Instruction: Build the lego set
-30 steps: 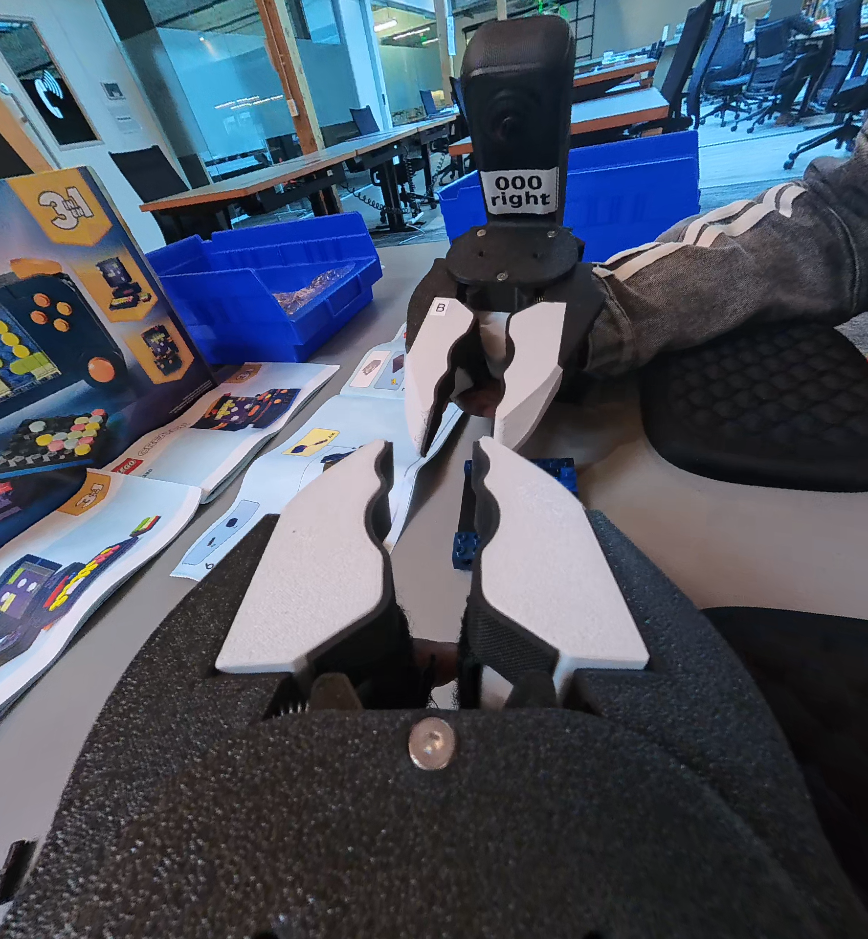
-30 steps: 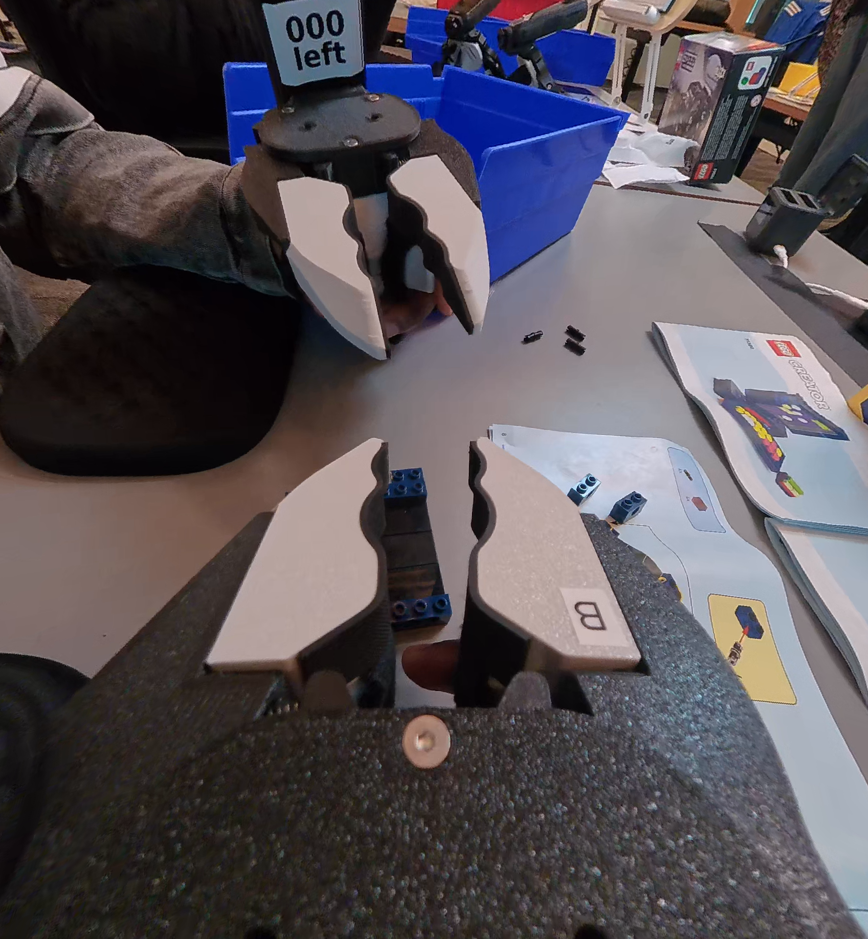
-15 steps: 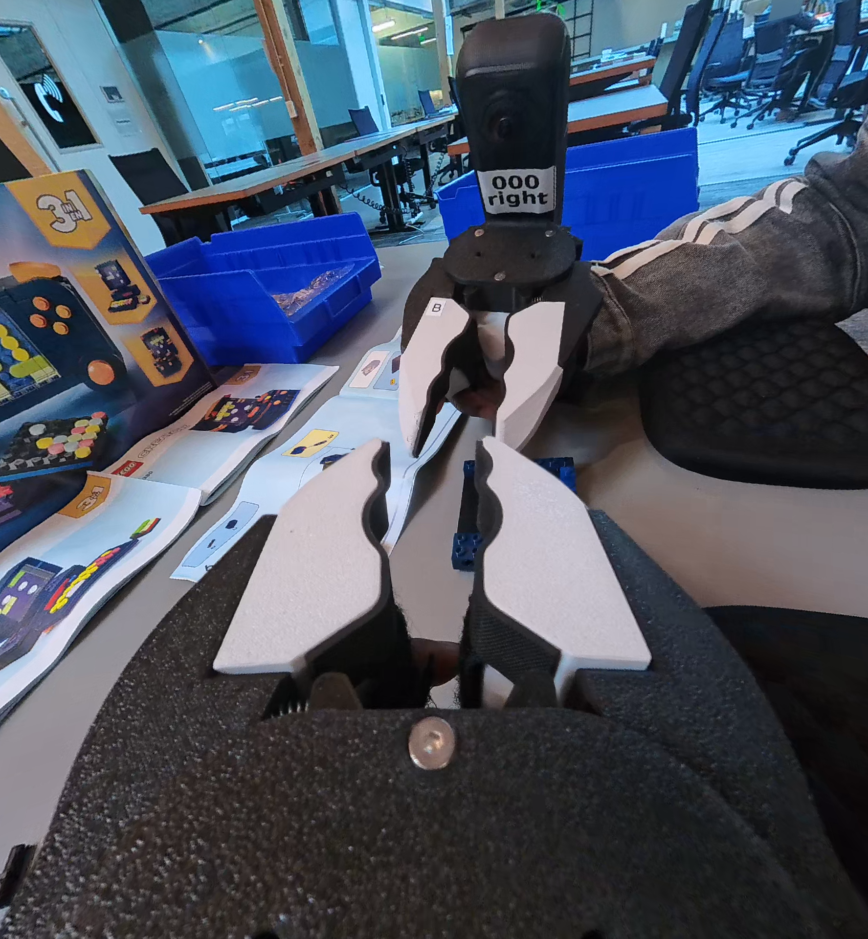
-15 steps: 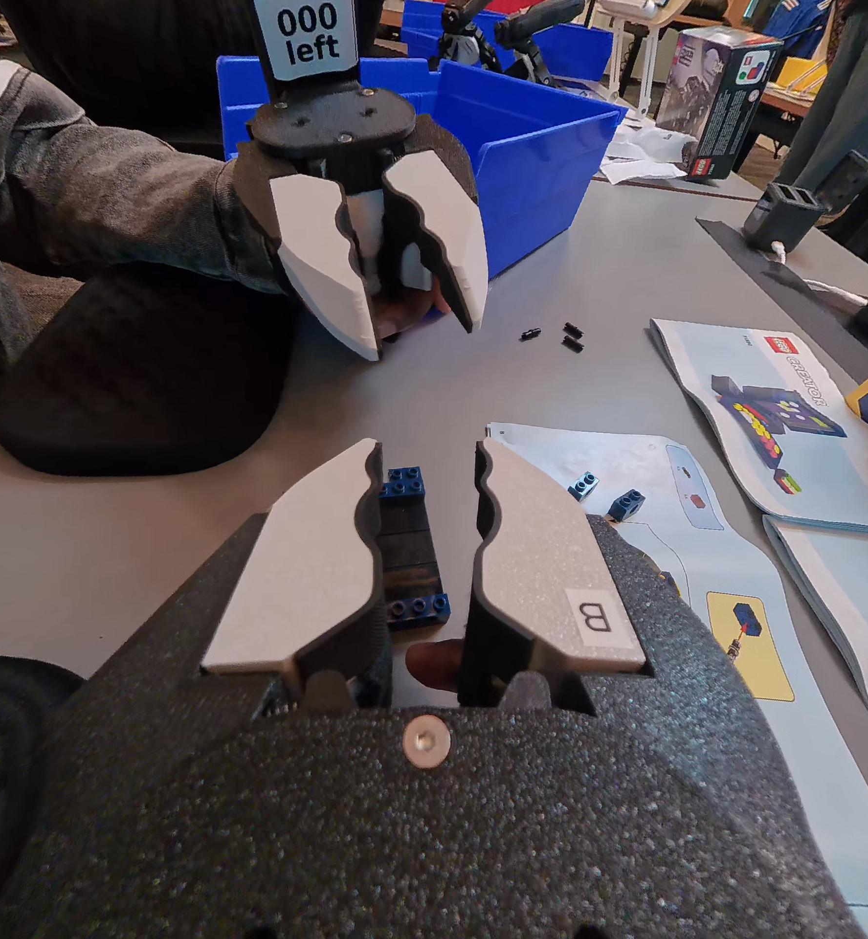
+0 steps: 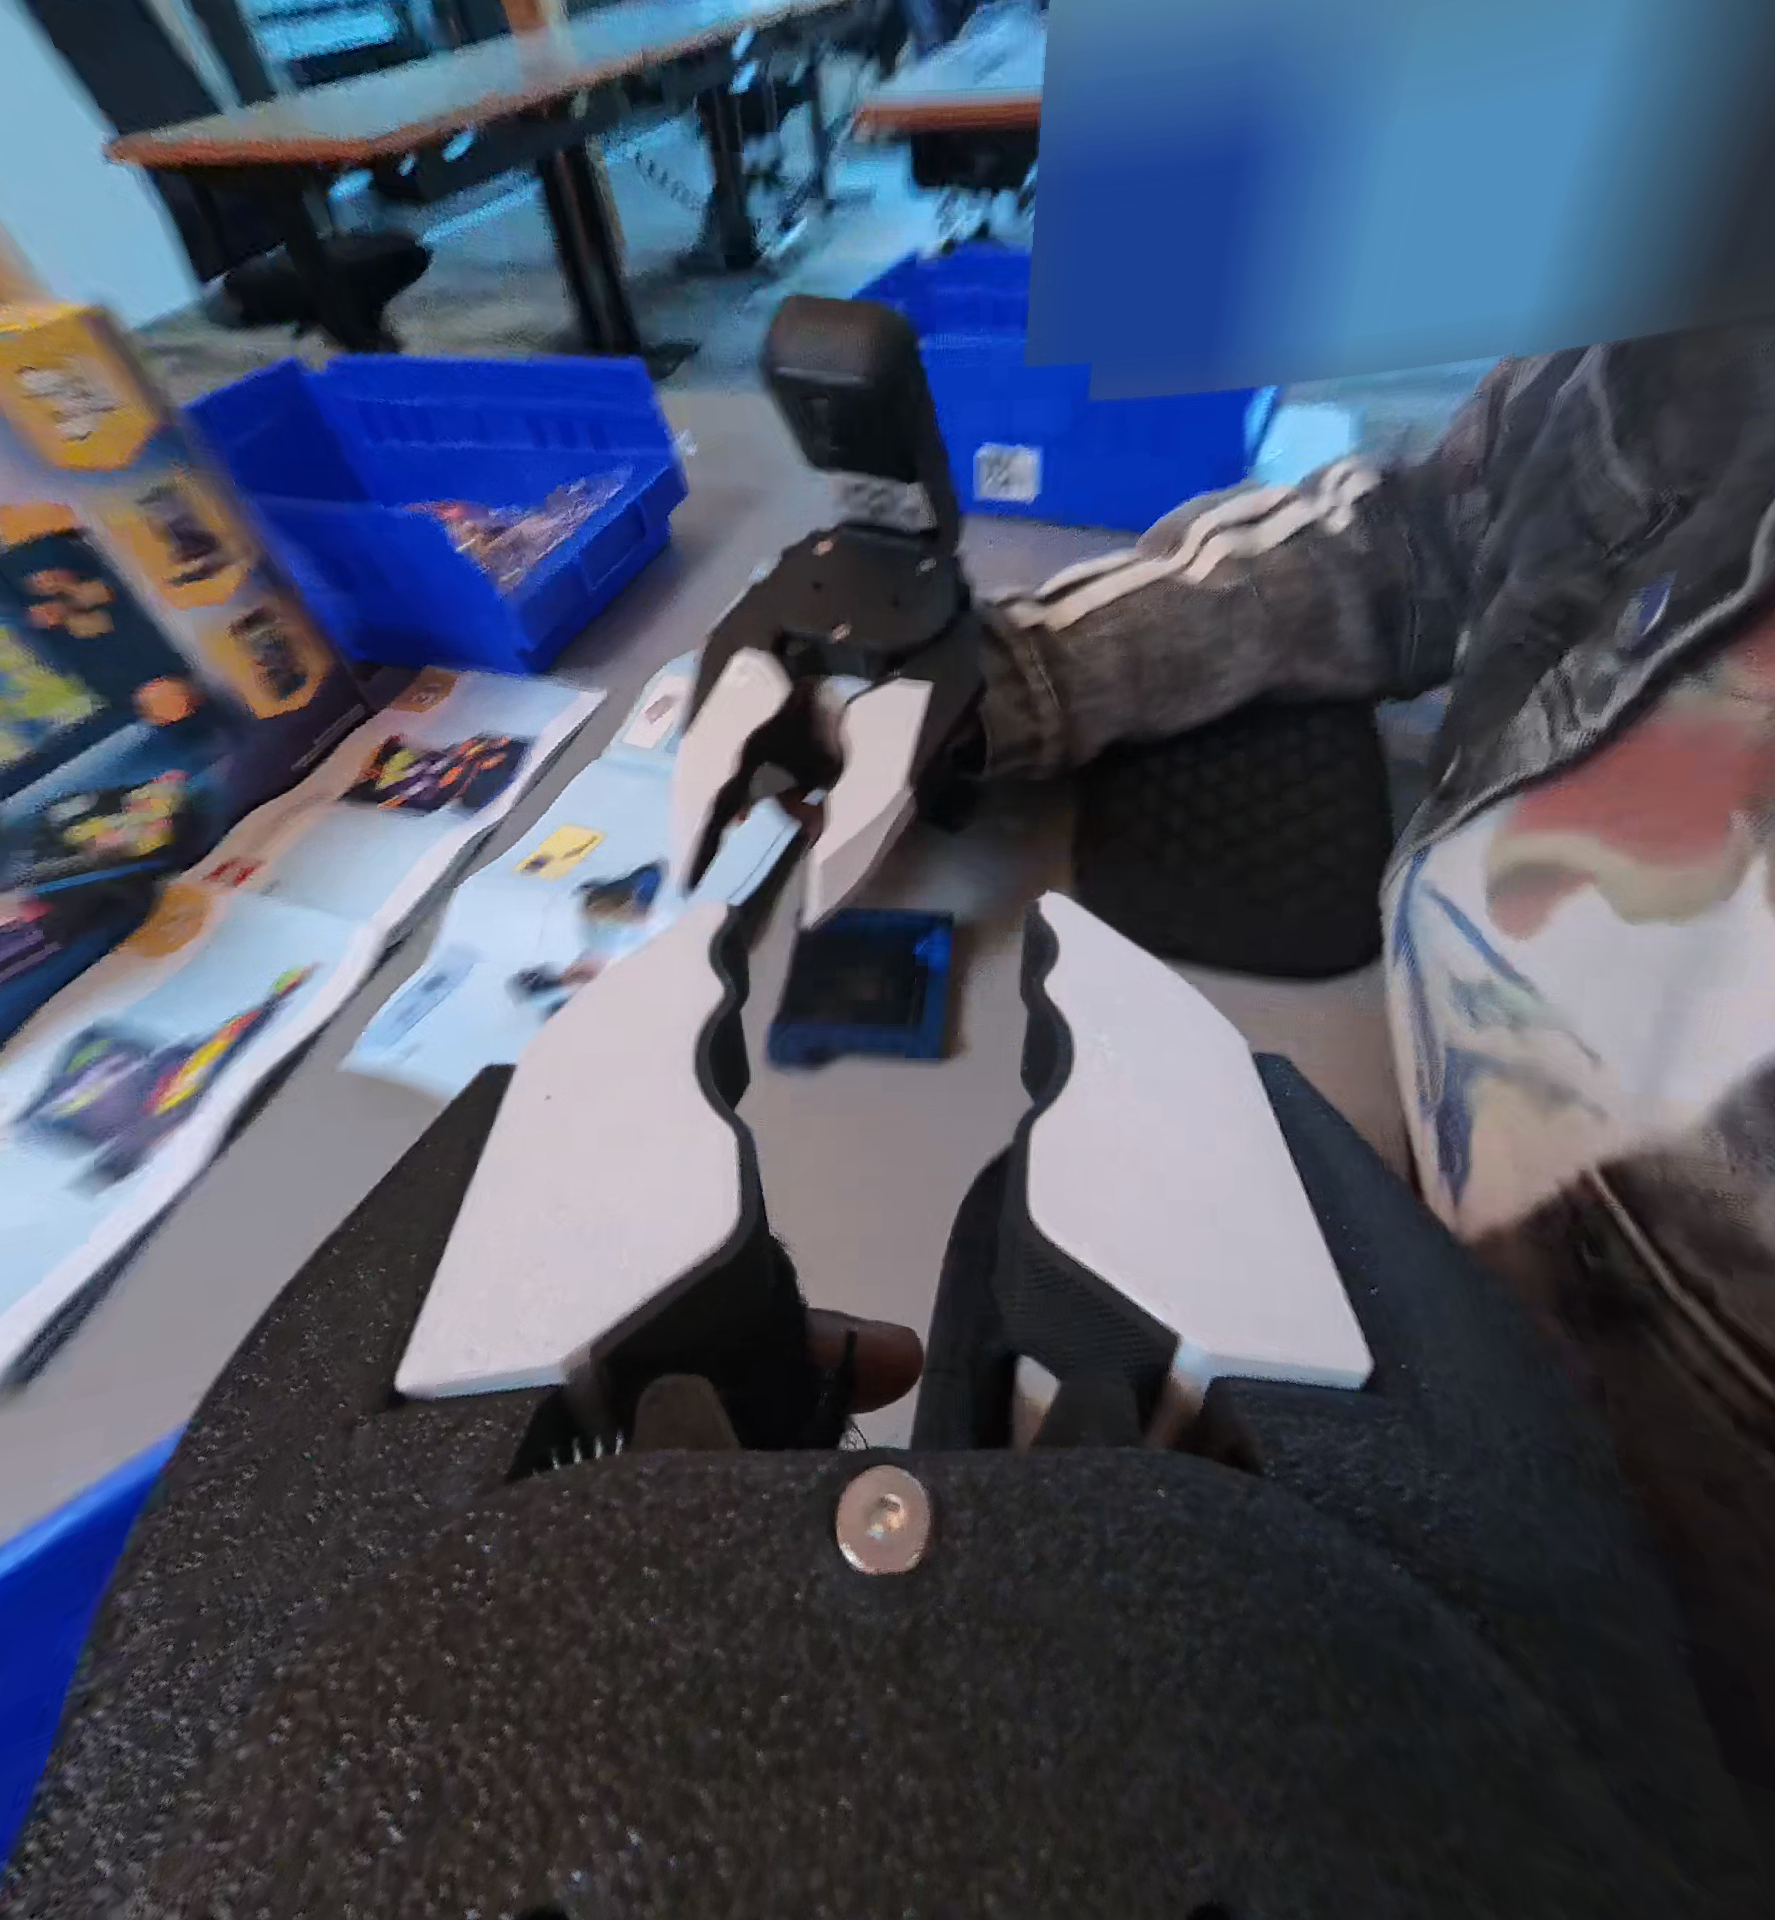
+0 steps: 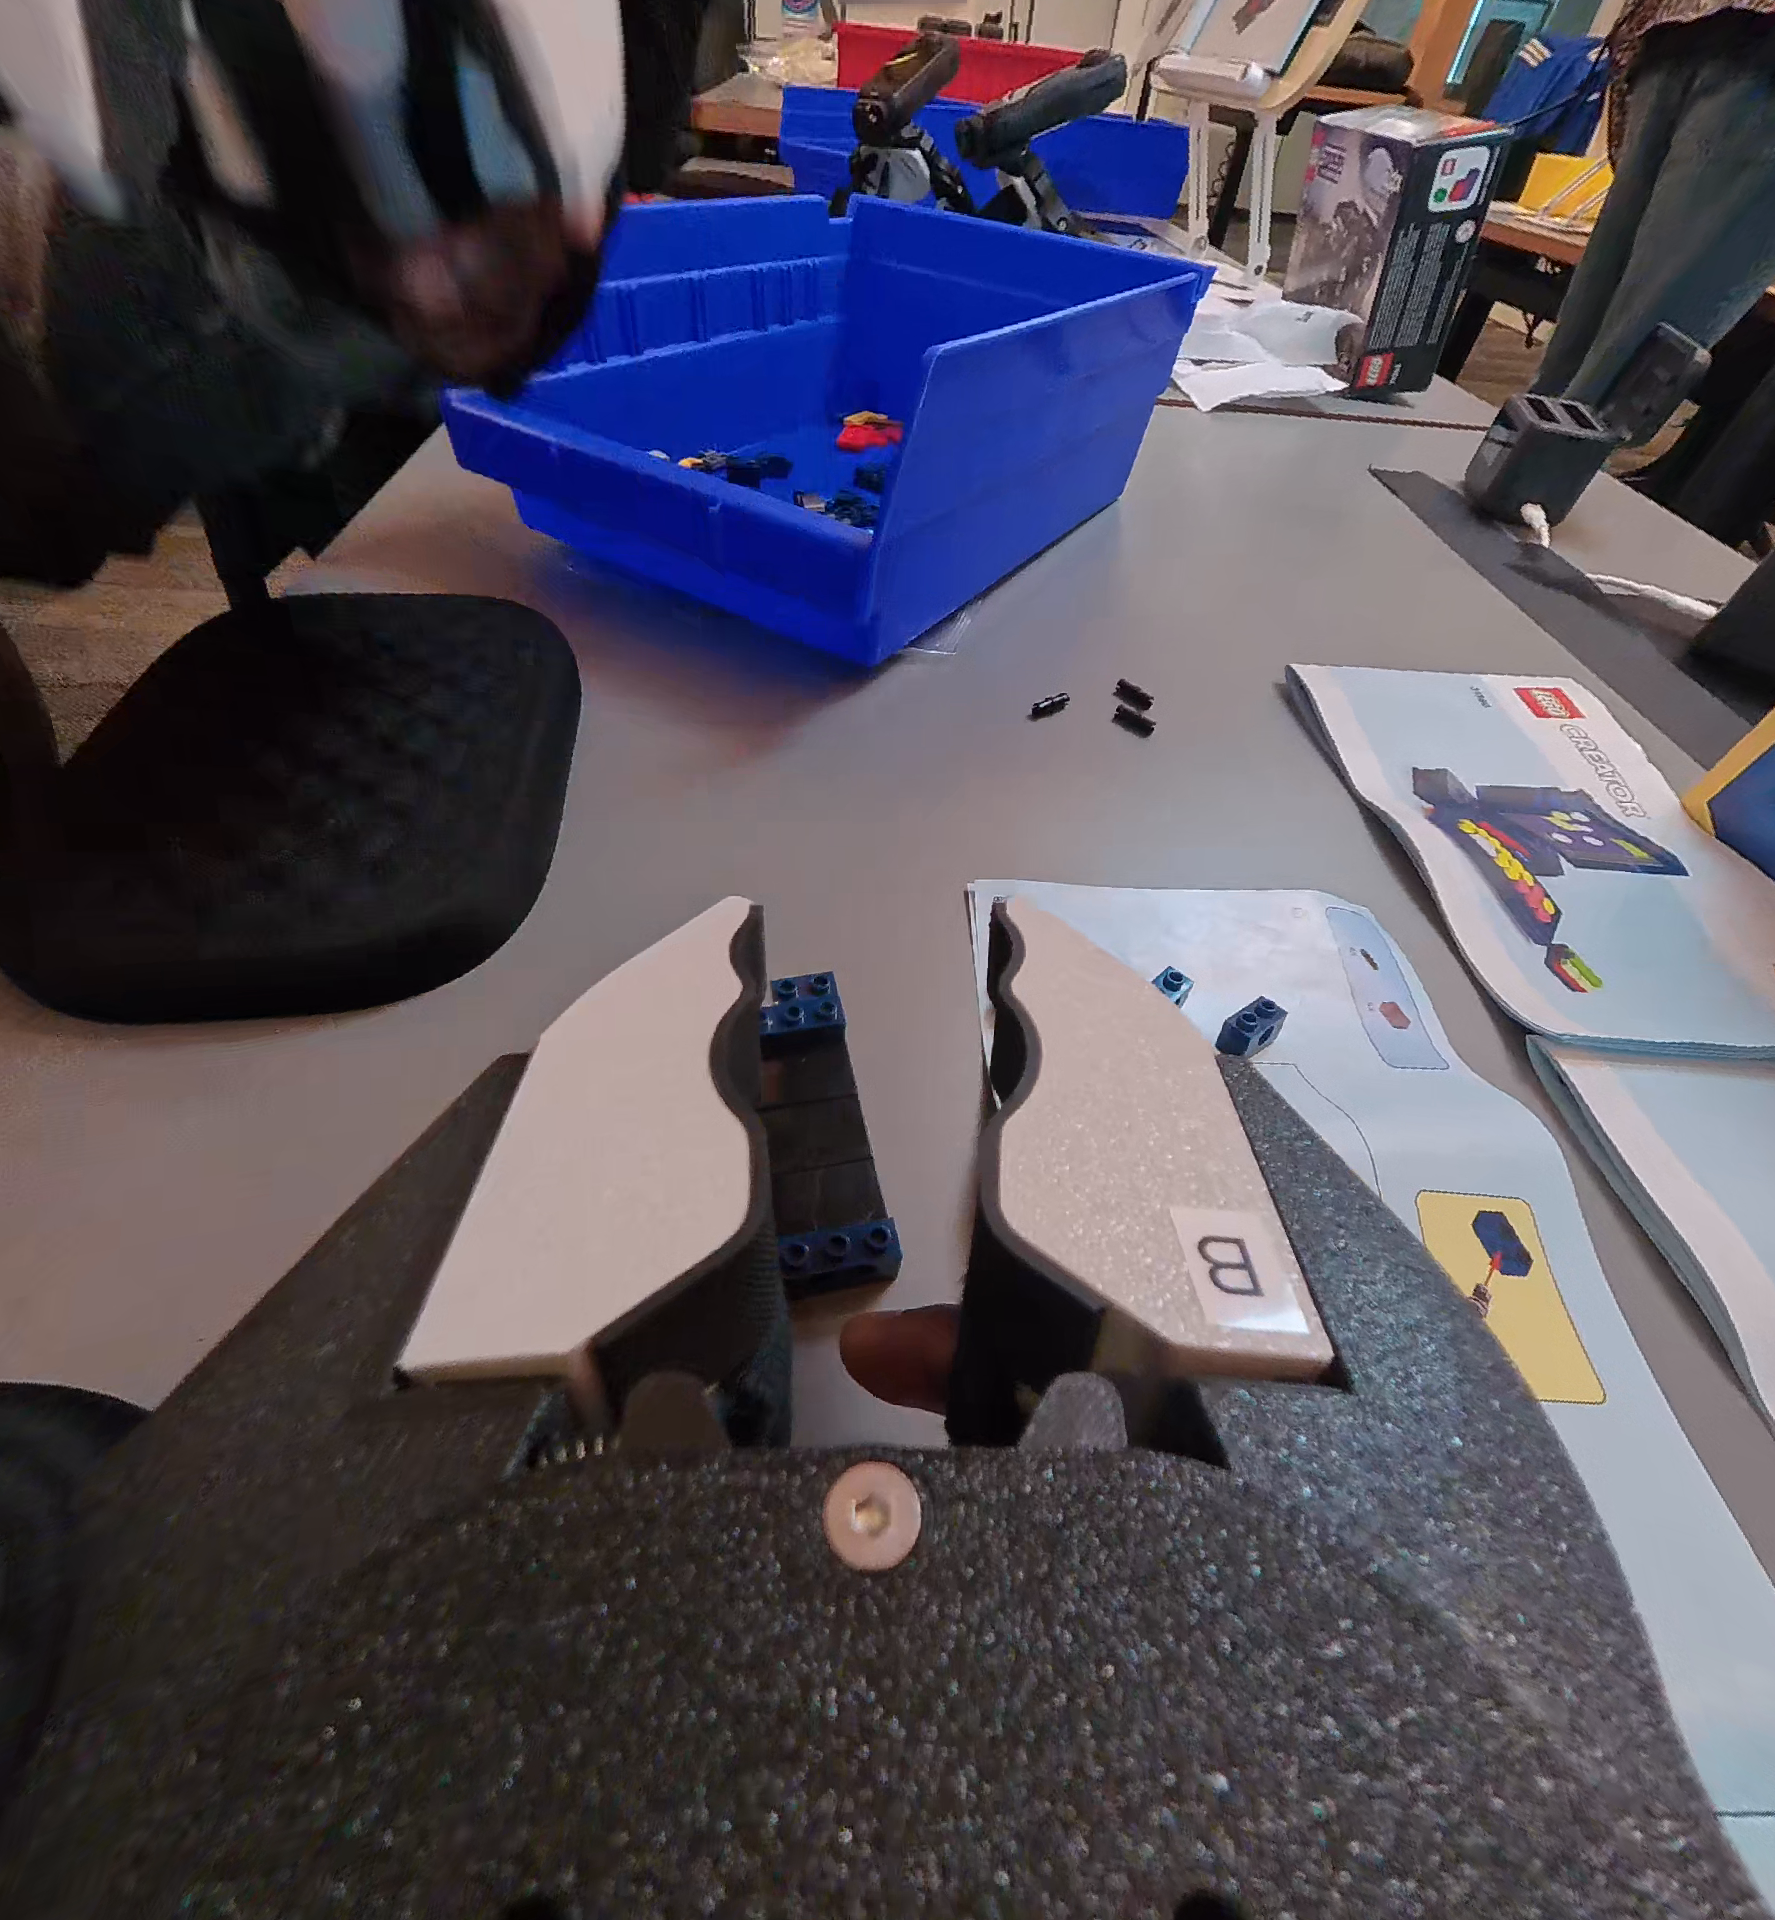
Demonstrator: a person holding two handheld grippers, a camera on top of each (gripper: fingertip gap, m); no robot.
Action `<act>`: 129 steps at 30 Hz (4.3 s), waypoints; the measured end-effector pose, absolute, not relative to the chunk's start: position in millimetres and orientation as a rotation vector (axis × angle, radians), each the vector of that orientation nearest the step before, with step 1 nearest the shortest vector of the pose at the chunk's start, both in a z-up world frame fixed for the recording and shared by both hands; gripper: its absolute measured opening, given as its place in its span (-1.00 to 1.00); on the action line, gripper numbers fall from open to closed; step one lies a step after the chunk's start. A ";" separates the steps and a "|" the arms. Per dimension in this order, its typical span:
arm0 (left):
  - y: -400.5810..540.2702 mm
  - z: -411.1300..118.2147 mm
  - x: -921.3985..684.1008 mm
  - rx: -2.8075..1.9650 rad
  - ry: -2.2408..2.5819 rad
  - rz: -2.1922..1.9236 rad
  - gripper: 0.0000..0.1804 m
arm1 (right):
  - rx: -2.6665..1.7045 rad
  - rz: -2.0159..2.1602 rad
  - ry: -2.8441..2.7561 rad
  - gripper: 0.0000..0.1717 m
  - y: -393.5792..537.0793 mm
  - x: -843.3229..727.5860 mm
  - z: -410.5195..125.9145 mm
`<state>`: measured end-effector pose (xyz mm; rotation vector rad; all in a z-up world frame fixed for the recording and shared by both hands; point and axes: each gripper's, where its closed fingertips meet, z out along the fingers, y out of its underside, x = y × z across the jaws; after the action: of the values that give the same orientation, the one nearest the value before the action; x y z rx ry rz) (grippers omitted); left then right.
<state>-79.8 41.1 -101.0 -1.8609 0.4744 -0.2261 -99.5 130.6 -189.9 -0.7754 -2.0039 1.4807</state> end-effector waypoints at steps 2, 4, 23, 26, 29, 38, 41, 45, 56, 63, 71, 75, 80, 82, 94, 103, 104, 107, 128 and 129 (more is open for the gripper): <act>10.3 -84.7 -121.4 -1.965 0.407 -0.038 -0.47 | -0.777 1.489 -2.001 -0.52 130.9 -99.4 -189.3; -22.9 -78.0 -173.2 -2.092 0.312 0.132 -0.52 | -0.780 1.501 -1.992 -0.52 131.6 -99.3 -188.1; -11.2 -204.8 -193.4 -2.556 0.259 0.407 -0.49 | -0.901 1.640 -1.784 -0.52 155.3 -104.4 -167.4; -14.2 -200.7 -201.7 -2.519 0.208 0.439 -0.66 | -0.954 1.621 -1.754 -0.57 163.7 -107.2 -165.5; -28.1 -207.5 -213.2 -2.569 0.169 0.469 -0.66 | -0.954 1.577 -1.781 -0.60 164.0 -106.9 -166.3; 12.9 -151.7 -175.2 -2.231 0.212 0.493 -0.66 | -1.035 1.406 -2.000 -0.61 156.2 -106.4 -186.9; 55.9 -147.9 -129.9 -2.067 0.319 0.210 -0.67 | -1.112 1.303 -2.166 -0.63 151.1 -109.3 -201.8; 103.5 -161.4 -144.8 -1.936 0.271 0.203 -0.66 | -1.175 1.157 -2.374 -0.61 149.8 -124.8 -220.5; 116.5 -181.2 -144.1 -1.843 0.313 0.217 -0.65 | -1.185 1.010 -2.457 -0.85 141.8 -154.8 -250.5; 117.0 -188.8 -145.4 -1.865 0.329 0.236 -0.61 | -1.319 1.311 -2.313 -0.89 142.7 -149.6 -223.7; 116.8 -181.7 -142.6 -1.811 0.345 0.234 -0.59 | -1.533 1.974 -1.964 -0.88 133.6 -136.2 -176.7; 116.0 -174.2 -136.1 -1.758 0.374 0.213 -0.58 | -1.584 2.111 -1.890 -0.89 127.5 -126.1 -171.8; 114.9 -164.4 -117.0 -1.667 0.478 0.208 -0.57 | -1.619 2.335 -1.742 -0.89 114.6 -113.8 -164.6; 115.4 -164.6 -114.2 -1.656 0.488 0.203 -0.57 | -1.654 2.459 -1.642 -0.89 113.0 -113.2 -160.2; 116.1 -154.9 -113.1 -1.563 0.539 0.384 -0.72 | -1.761 2.906 -1.273 -0.89 108.4 -115.1 -144.4; 115.2 -153.2 -112.3 -1.557 0.558 0.432 -0.81 | -1.768 2.899 -1.307 -0.89 100.0 -113.9 -146.7; 115.0 -153.0 -112.3 -1.559 0.554 0.424 -0.81 | -1.766 2.900 -1.306 -0.89 99.9 -114.0 -146.5; 114.4 -152.7 -111.6 -1.566 0.540 0.379 -0.81 | -1.745 2.881 -1.330 -0.88 99.1 -113.7 -145.8; 56.3 -103.3 -101.3 -1.282 0.333 -0.005 -0.82 | -1.116 0.930 -2.376 -0.79 63.4 -244.9 -243.9; 56.3 -103.0 -102.7 -1.282 0.323 -0.004 -0.82 | -1.134 0.918 -2.377 -0.74 62.0 -249.1 -247.3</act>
<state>-102.7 56.3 -103.0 -1.2819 0.3234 -0.0036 -249.1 62.0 -247.3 -1.1342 -2.3775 0.9183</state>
